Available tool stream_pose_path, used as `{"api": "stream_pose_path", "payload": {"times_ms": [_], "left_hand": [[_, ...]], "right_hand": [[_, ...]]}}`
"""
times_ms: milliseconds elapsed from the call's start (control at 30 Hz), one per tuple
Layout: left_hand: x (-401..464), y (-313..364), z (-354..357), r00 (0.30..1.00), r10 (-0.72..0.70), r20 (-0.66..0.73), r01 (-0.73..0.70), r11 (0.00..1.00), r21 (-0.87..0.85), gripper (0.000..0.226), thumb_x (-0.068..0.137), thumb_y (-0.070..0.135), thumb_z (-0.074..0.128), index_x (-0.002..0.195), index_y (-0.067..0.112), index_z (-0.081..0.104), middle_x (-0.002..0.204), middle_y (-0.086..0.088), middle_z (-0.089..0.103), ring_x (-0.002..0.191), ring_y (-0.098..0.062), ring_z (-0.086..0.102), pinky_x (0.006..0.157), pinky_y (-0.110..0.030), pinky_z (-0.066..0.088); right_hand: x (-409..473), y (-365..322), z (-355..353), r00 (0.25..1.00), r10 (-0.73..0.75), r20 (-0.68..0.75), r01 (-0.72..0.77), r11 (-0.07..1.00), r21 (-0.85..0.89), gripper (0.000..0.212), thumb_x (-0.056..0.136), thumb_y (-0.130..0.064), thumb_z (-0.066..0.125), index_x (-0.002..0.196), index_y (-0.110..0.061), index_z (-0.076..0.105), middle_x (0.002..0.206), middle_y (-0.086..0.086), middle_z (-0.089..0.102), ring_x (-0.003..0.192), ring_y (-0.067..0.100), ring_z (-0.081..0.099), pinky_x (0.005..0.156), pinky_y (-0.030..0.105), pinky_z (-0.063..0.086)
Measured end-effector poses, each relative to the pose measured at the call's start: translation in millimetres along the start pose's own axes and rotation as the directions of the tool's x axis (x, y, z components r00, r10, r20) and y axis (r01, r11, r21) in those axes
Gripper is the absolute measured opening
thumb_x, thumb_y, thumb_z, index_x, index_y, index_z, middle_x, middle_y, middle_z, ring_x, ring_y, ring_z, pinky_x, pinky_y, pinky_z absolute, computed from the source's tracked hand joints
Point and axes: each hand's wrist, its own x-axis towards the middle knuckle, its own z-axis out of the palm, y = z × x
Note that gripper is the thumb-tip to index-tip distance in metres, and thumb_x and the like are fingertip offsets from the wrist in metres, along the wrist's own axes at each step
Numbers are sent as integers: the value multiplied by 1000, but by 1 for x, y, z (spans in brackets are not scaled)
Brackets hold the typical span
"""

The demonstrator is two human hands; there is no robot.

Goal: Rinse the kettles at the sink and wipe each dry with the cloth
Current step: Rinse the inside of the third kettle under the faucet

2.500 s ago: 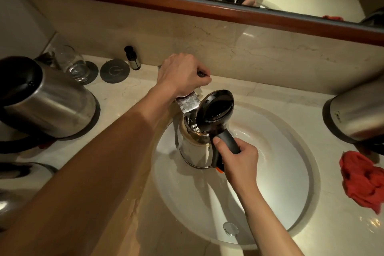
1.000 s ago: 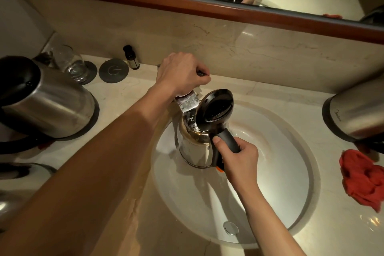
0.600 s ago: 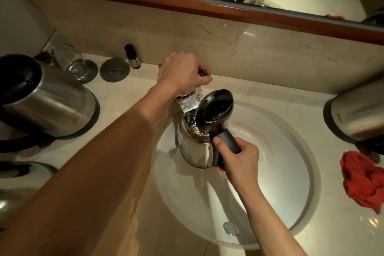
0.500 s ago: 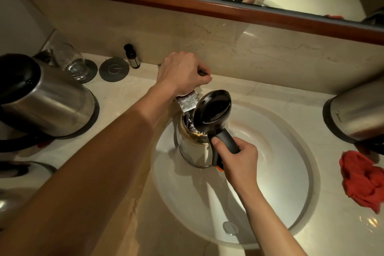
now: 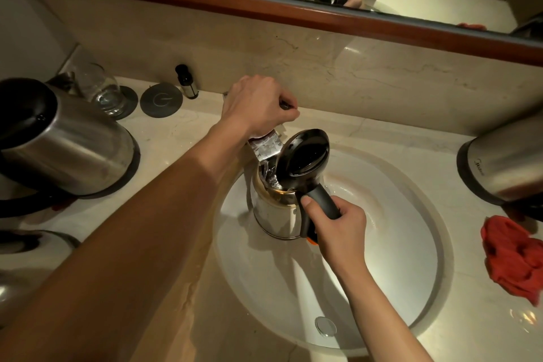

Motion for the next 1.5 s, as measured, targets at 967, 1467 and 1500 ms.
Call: {"api": "stream_pose_path", "payload": {"times_ms": [967, 1467, 1500], "left_hand": [[1, -2, 4, 1000, -8, -5, 8, 1000, -14, 21, 87, 50, 62, 97, 39, 77, 98, 14, 75, 96, -18, 66, 88, -34, 44], [1, -3, 3, 1000, -2, -4, 2, 1000, -26, 21, 87, 50, 63, 98, 38, 77, 97, 14, 76, 93, -16, 67, 89, -34, 49], [2, -3, 3, 1000, -1, -3, 1, 1000, -25, 21, 87, 50, 63, 98, 38, 77, 97, 14, 76, 93, -16, 67, 89, -34, 48]], "right_hand": [[0, -12, -4, 999, 35, 40, -35, 999, 3, 57, 87, -17, 81, 40, -39, 58, 41, -14, 42, 47, 13, 39, 58, 30, 34], [1, -11, -4, 998, 33, 49, -34, 999, 13, 56, 88, -17, 81, 40, -35, 58, 40, -11, 44, 44, 8, 40, 58, 31, 38], [1, -11, -4, 998, 35, 45, -35, 999, 15, 56, 88, -17, 81, 41, -34, 58, 41, -11, 44, 44, 10, 41, 58, 32, 38]]}}
